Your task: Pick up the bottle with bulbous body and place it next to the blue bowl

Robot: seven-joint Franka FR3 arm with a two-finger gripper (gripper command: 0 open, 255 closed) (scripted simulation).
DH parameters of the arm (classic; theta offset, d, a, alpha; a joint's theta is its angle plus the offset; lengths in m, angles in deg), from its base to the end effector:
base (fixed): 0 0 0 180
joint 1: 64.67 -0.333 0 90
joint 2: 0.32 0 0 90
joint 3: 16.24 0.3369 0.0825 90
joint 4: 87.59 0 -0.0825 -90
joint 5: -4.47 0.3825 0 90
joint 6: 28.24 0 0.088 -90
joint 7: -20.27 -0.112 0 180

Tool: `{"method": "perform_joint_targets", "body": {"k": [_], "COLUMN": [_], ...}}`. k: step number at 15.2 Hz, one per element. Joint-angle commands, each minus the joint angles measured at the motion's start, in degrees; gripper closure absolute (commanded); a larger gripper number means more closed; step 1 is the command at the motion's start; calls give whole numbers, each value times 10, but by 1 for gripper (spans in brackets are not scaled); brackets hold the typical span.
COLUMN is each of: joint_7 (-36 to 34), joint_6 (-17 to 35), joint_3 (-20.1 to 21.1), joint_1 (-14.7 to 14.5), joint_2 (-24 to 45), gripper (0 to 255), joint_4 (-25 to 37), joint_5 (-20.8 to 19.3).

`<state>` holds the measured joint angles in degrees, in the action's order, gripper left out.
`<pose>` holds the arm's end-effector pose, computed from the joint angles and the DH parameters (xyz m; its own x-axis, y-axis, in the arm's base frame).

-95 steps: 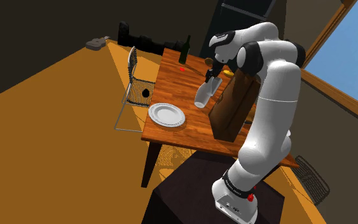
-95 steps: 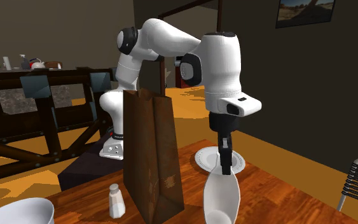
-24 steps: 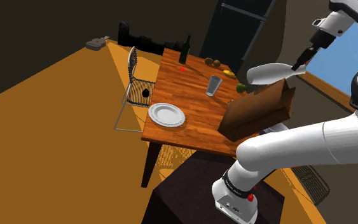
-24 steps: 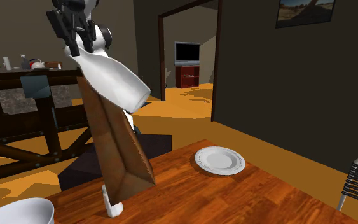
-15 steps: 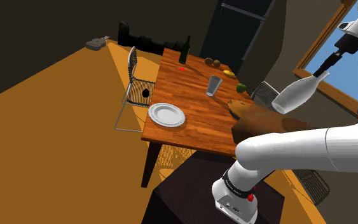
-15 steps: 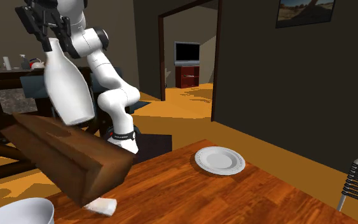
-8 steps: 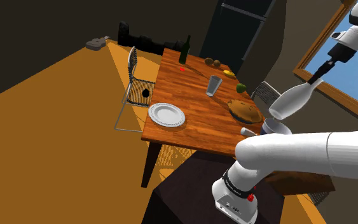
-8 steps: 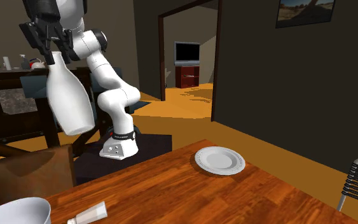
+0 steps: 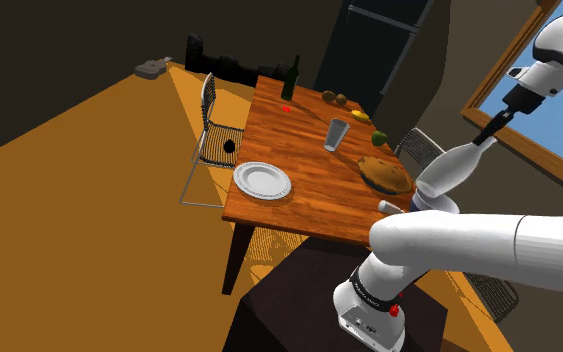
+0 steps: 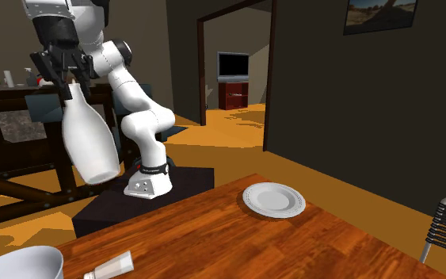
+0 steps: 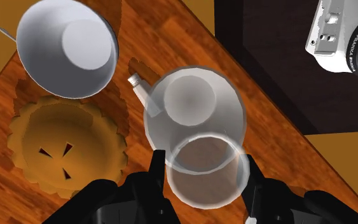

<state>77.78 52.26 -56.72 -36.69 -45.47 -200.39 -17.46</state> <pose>-0.0357 -0.3778 0.6658 0.9848 -0.1236 0.1222 -0.1239 -0.9923 -0.0057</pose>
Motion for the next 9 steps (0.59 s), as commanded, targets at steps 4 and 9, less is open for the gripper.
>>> {"method": "perform_joint_targets", "body": {"k": [4,9], "joint_7": [-4,-7], "joint_6": [30,62], "joint_3": [-6,-15], "joint_1": [9,16], "joint_2": [-18,-32], "gripper": [255,255], "joint_4": [-46,-91], "joint_5": [-11,-22]}}
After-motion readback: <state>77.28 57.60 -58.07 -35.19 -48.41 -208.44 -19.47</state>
